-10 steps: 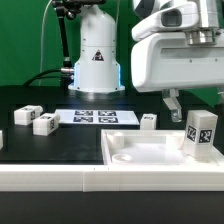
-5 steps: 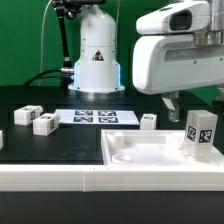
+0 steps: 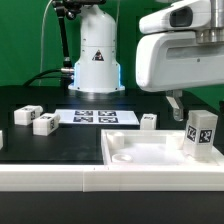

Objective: Assemble one leg

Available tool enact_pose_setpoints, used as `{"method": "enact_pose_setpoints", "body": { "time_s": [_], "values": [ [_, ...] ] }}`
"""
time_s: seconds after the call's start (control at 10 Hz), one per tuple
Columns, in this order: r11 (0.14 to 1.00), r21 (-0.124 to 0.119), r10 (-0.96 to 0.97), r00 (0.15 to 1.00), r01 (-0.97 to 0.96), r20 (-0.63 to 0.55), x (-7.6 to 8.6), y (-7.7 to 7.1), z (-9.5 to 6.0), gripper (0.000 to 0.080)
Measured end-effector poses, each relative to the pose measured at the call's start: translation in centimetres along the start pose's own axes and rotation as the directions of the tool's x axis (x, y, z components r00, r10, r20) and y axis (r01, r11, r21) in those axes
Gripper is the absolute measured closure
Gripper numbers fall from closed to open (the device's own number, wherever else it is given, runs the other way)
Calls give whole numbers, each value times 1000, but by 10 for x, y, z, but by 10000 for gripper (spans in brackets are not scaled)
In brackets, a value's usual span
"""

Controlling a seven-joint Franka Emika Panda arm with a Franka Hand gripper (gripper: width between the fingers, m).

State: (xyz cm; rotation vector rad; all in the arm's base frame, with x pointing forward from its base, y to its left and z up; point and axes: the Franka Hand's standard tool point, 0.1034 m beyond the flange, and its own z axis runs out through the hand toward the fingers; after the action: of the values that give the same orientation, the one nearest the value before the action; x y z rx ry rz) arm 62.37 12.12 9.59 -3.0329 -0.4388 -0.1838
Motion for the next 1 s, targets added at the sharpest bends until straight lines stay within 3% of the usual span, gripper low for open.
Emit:
{"method": "enact_pose_setpoints", "body": {
  "time_s": [0.1, 0.2, 0.3, 0.4, 0.7, 1.0],
  "values": [
    [1000, 0, 0, 1000, 0, 0, 0, 0, 0, 278],
    [1000, 0, 0, 1000, 0, 0, 0, 0, 0, 427],
    [1000, 0, 0, 1000, 0, 0, 0, 0, 0, 427],
    [1000, 0, 0, 1000, 0, 0, 0, 0, 0, 511],
    [999, 2, 32, 999, -32, 2, 0, -1, 0, 511],
    [927, 0, 375, 927, -375, -8, -3, -2, 1, 511]
  ]
}}
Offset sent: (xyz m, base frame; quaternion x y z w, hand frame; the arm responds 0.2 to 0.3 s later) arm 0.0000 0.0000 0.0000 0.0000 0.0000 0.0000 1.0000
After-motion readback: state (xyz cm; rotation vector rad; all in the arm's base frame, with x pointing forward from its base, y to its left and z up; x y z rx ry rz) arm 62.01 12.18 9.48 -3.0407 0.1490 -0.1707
